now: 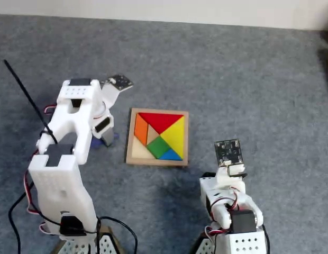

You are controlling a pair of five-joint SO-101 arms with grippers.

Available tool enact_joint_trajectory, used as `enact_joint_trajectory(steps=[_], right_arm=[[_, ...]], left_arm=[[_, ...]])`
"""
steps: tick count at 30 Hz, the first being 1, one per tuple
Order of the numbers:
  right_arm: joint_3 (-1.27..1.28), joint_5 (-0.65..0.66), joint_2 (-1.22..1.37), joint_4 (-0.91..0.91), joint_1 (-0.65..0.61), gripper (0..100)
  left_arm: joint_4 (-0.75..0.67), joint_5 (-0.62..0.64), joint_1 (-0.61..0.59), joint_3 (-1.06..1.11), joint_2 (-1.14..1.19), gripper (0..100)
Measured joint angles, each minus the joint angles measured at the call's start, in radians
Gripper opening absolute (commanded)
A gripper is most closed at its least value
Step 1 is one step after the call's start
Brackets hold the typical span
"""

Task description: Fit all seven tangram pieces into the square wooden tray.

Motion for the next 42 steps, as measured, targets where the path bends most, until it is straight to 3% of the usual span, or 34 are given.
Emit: enact_joint_trajectory(steps=[8,14,19,28,36,42], right_arm=[[0.000,0.000,0.000,0.000,0.000,0.5],[0.000,0.000,0.000,0.000,0.000,0.5],[0.000,0.000,0.000,0.000,0.000,0.5],[0.000,0.000,0.000,0.000,0.000,0.5],[0.000,0.000,0.000,0.000,0.000,0.5],[0.000,0.000,0.000,0.000,0.000,0.5]], left_arm=[[0.091,0.000,0.028,-0.064,0.049,1],[0.149,0.003,0.044,-0.066,0.006,0],[0.215,0.118,0.080,-0.066,-0.135,0],[0.230,0.483,0.252,-0.066,-0.224,1],[0.229,0.984,0.396,-0.066,-0.224,1],[0.086,1.367,0.434,-0.008,-0.224,1]])
